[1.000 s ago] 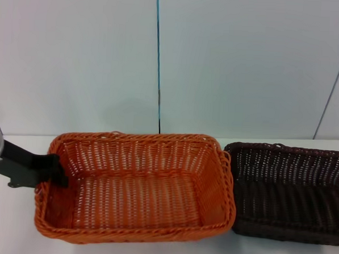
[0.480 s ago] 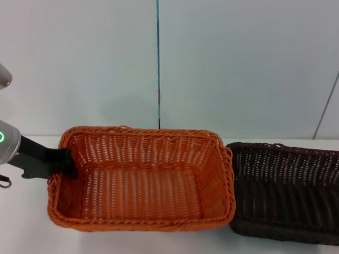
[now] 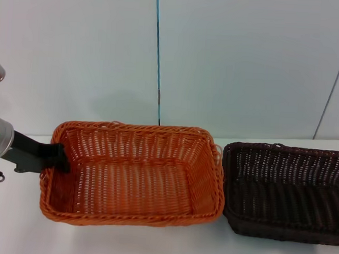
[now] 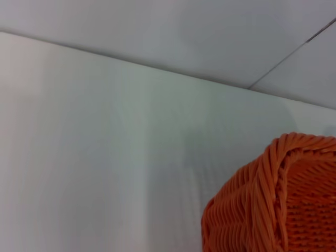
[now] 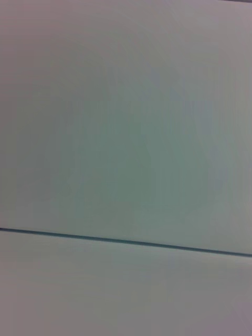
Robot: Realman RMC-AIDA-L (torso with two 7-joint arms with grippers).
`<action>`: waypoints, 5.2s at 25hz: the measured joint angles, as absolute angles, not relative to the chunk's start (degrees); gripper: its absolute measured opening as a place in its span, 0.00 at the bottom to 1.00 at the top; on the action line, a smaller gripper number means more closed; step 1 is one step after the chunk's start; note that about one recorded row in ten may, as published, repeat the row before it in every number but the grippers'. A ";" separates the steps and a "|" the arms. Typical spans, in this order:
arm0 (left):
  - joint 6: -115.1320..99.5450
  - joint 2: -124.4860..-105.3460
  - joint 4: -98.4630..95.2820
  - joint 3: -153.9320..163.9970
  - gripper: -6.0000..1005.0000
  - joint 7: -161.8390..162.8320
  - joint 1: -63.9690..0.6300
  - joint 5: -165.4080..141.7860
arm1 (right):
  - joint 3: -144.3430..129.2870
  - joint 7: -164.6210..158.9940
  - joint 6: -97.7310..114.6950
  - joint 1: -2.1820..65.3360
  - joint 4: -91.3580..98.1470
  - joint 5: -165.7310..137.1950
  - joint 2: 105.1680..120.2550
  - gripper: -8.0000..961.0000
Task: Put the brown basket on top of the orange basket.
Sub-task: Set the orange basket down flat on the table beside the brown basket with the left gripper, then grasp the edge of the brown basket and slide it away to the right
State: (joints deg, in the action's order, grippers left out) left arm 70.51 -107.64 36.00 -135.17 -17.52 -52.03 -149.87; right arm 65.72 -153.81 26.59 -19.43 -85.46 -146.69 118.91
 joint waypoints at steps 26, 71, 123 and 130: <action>67.32 -109.81 32.86 -133.86 0.13 -18.64 -52.67 -149.56 | 65.42 -153.81 26.54 -19.42 -85.78 -146.69 118.91 0.97; 60.55 -110.49 29.97 -132.35 0.12 -21.63 -52.14 -148.95 | 65.30 -153.72 26.54 -19.95 -86.22 -148.10 119.00 0.96; 53.77 -117.70 50.98 -127.25 0.90 -24.35 -43.92 -150.13 | 66.01 -154.39 26.04 -18.15 -85.39 -147.39 119.12 0.96; 45.18 -124.08 71.94 -122.77 0.90 -25.31 -30.91 -145.83 | 65.49 -154.51 24.00 -18.33 -87.47 -144.06 119.20 0.96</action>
State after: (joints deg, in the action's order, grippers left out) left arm 45.18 -124.08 71.94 -122.77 -25.31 -30.91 -145.83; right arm 65.49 -154.51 24.00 -18.33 -87.47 -144.06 119.20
